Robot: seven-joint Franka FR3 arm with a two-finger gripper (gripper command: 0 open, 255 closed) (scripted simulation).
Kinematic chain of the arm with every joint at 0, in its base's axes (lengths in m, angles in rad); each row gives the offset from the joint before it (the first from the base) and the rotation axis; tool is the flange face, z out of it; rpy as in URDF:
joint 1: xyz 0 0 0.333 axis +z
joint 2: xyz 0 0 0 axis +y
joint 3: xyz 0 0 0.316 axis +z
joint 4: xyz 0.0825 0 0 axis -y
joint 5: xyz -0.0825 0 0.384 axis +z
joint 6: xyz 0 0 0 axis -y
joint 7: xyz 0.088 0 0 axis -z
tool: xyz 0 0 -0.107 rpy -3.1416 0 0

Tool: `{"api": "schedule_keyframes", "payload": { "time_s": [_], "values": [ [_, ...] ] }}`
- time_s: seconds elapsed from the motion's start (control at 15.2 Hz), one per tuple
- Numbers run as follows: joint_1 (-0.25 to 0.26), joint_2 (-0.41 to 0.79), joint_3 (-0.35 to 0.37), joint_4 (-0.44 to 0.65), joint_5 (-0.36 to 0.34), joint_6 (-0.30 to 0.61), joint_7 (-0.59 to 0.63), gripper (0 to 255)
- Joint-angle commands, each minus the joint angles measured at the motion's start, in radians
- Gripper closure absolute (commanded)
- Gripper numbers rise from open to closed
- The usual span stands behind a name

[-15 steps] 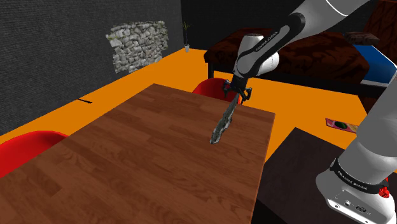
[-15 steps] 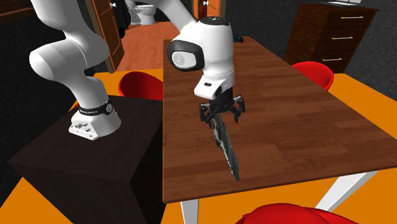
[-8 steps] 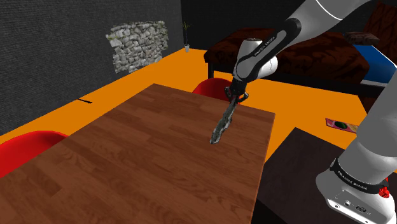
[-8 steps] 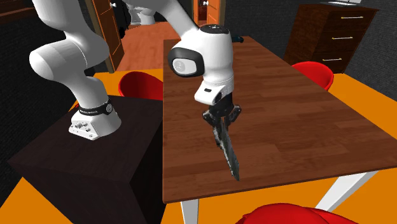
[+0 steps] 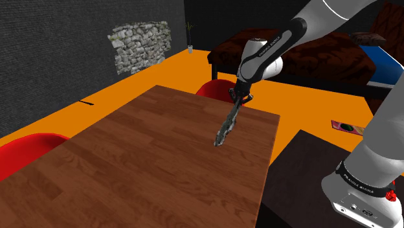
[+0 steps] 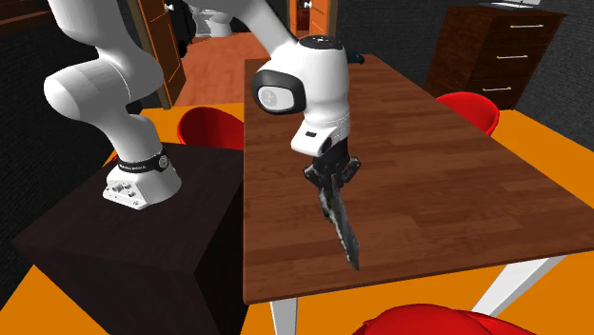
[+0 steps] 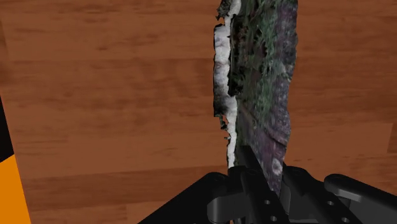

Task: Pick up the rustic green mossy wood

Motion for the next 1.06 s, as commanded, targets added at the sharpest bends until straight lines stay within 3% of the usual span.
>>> {"api": "schedule_keyframes", "payload": {
  "time_s": [0.0, 0.99],
  "values": [
    [-0.001, -0.018, 0.001, 0.001, 0.004, -0.019, -0.002, 255],
    [-0.006, -0.151, 0.004, 0.046, 0.028, -0.195, -0.011, 255]
  ]
}}
